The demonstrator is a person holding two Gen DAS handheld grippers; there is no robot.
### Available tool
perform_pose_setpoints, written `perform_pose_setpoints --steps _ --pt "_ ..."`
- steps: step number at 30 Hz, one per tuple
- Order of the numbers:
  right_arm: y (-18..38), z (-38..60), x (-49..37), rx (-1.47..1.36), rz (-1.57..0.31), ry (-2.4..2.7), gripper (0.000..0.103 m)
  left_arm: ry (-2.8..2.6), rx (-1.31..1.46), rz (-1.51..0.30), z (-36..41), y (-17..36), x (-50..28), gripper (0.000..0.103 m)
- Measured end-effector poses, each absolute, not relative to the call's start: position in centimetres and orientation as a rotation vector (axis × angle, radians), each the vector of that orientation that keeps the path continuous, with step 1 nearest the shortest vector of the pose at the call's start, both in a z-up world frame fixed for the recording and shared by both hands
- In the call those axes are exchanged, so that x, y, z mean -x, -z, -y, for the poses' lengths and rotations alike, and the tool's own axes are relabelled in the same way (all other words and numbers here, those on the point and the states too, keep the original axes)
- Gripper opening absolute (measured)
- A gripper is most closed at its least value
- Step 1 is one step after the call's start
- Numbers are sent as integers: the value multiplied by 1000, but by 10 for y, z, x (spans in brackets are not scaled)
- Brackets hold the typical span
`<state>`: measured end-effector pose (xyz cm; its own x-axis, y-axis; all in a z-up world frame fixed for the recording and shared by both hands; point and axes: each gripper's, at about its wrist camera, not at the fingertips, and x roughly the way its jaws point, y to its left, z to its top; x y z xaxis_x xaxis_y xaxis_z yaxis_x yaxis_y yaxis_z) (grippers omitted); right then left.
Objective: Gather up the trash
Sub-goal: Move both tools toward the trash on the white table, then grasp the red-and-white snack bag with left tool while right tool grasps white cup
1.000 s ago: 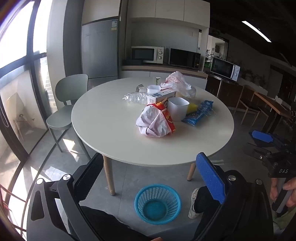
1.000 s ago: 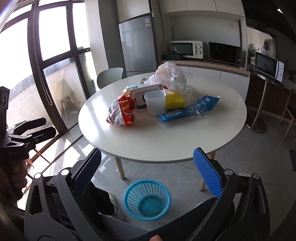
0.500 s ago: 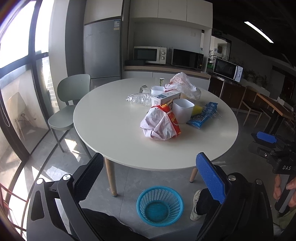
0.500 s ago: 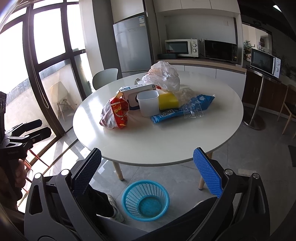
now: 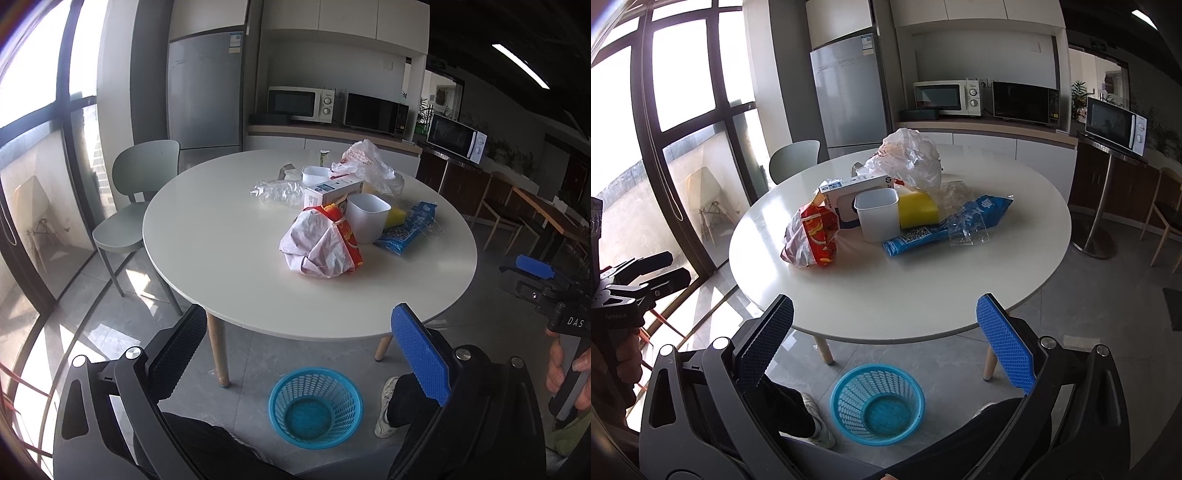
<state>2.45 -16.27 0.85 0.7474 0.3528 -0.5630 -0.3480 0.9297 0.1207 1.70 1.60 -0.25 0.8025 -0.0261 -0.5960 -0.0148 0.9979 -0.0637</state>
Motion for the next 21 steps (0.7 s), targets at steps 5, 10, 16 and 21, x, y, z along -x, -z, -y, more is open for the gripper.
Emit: perform_pose_setpoints --steps 5,10,16,21 --pt "-10 164 -27 -13 -621 -387 95 -3 67 -641 -19 3 -20 97" --pt "-14 162 -32 -1 -611 -379 95 -7 64 -642 -19 5 -22 97" --pt "-18 161 -43 0 -612 -375 95 -11 67 -645 -19 7 -27 97" --pt "-22 161 -58 -3 -618 -377 95 -16 71 -649 -21 9 -34 97"
